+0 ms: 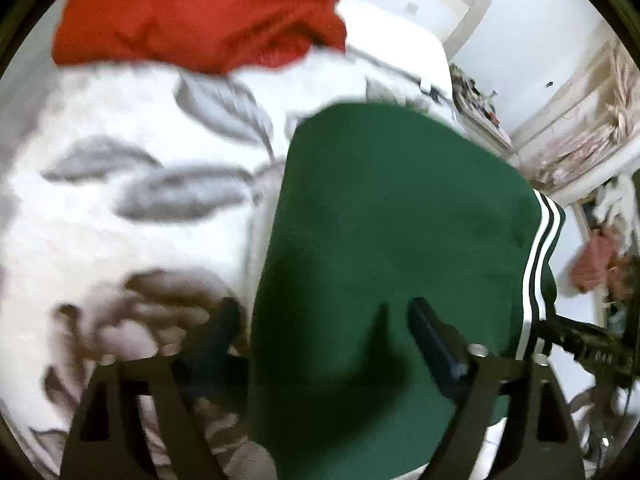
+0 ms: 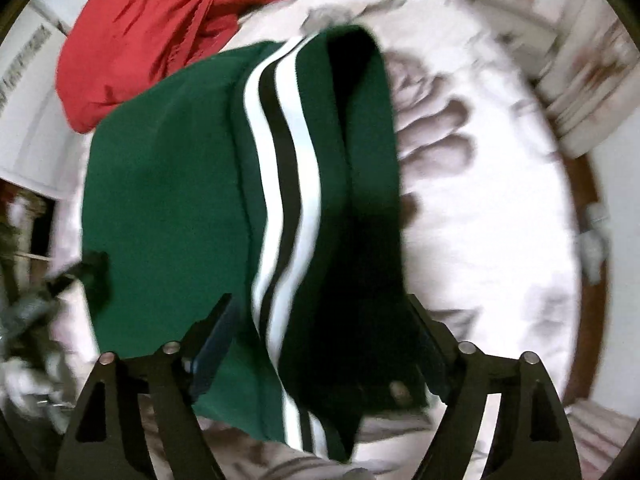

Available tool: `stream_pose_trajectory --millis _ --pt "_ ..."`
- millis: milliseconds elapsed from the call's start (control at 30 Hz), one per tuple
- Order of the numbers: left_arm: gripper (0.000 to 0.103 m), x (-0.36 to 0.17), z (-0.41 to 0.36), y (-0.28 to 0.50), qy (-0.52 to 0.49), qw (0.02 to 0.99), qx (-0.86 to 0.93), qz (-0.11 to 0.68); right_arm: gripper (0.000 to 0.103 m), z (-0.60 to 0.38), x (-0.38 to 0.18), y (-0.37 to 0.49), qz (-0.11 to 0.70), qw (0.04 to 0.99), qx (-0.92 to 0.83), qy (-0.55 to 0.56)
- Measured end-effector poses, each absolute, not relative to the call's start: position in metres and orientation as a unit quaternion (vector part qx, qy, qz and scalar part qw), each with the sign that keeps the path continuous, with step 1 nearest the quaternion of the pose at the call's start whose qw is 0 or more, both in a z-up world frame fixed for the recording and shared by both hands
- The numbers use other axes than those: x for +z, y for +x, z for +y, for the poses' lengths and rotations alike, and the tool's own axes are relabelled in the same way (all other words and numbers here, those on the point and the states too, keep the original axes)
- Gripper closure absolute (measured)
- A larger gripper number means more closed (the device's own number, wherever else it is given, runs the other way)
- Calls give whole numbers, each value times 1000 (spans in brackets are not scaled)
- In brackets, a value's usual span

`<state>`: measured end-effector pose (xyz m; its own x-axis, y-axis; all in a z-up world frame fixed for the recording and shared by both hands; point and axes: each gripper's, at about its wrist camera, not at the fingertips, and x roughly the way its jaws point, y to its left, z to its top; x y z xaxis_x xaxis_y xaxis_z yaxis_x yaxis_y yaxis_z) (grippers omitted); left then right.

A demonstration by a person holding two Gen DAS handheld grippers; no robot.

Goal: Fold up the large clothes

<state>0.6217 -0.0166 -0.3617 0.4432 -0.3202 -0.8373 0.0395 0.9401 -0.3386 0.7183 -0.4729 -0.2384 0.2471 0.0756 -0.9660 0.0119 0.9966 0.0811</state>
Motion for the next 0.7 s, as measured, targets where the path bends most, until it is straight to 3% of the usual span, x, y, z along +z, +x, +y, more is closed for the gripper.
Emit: stream_pose_trajectory --millis 33,167,400,700 --pt "5 -354 -20 615 -122 847 -100 508 17 -451 -227 707 605 796 10 24" --pt "0 -319 -32 573 -57 878 -48 473 15 -441 -211 659 574 818 -37 -2" --pt "0 -267 -47 511 -21 891 -24 452 13 -416 -150 554 534 843 -67 -1" --pt "0 -161 -64 410 5 907 -48 418 13 -418 0 420 476 875 -89 9"
